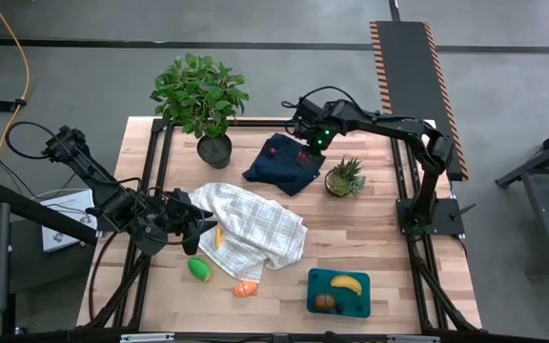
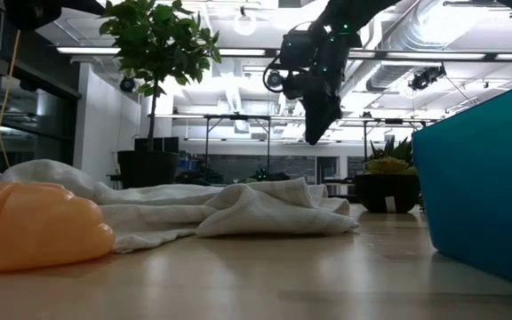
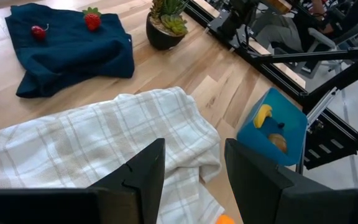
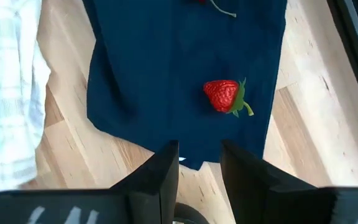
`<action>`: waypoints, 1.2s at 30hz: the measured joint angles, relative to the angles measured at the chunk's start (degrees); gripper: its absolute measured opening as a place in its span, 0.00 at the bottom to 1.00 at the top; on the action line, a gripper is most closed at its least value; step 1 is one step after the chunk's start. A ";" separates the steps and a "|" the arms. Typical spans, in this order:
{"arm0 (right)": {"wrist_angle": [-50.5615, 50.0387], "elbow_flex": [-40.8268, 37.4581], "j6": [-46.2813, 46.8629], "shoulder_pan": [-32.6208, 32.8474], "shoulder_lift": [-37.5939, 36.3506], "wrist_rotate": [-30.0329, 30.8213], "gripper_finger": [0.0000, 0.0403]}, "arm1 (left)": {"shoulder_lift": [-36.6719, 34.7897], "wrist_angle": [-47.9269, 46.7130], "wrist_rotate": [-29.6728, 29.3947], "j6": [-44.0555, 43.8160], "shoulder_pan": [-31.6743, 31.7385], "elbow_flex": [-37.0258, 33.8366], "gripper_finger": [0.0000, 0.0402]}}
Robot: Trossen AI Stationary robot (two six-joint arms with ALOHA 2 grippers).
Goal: Pick and placing Produce into tupperware
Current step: Put the strawberry into the bin
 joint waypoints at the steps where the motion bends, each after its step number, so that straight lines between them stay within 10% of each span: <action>1: -0.08 0.00 -1.09 0.00 0.00 0.00 0.26 | 0.00 0.02 0.03 0.00 0.00 0.00 0.39; 10: -1.03 0.00 -4.73 0.00 0.00 0.16 0.27 | 0.00 0.02 0.40 -0.65 0.00 0.00 0.39; 36: 4.86 -0.02 28.17 -0.79 6.10 -1.94 0.27 | 0.02 0.02 4.15 -0.68 -0.02 0.00 0.39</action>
